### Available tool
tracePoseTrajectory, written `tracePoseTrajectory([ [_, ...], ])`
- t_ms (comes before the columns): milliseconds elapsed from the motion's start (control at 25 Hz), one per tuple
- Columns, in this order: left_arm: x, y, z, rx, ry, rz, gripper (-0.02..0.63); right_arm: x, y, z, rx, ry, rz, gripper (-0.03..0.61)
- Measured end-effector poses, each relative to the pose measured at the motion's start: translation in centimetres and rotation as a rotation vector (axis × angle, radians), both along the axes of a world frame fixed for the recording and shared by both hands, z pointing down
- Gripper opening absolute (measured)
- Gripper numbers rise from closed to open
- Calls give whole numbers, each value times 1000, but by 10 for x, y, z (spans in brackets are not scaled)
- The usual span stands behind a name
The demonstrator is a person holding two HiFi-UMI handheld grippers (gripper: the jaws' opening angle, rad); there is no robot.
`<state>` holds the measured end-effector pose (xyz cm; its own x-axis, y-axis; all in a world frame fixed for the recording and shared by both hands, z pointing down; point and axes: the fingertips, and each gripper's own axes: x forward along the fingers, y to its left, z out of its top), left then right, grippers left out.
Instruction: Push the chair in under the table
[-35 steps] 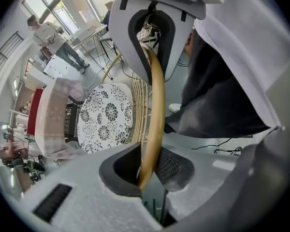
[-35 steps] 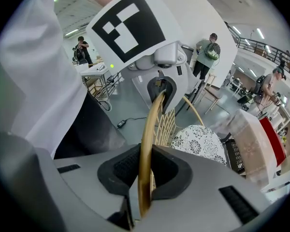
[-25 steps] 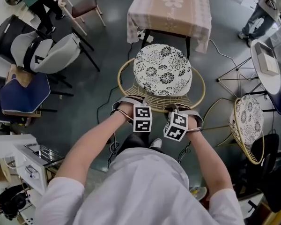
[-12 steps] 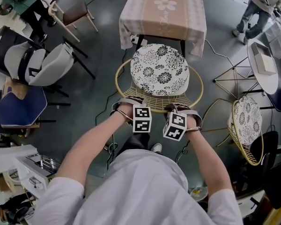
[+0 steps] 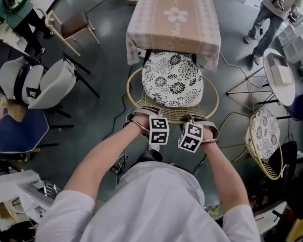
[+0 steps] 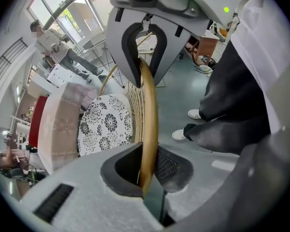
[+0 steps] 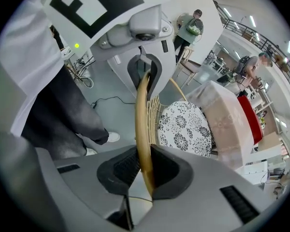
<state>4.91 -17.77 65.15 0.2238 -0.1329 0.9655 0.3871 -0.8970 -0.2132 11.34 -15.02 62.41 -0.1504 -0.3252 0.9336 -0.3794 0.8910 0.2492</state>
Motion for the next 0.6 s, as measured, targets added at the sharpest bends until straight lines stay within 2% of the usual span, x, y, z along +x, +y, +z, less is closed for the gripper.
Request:
tracePoseTrajectory([
  [320, 4, -27, -1, 8, 6, 13, 40, 6, -27, 1, 12, 26, 80, 44],
  [600, 13, -60, -1, 27, -4, -2, 40, 14, -58, 1, 31, 19, 86, 48],
])
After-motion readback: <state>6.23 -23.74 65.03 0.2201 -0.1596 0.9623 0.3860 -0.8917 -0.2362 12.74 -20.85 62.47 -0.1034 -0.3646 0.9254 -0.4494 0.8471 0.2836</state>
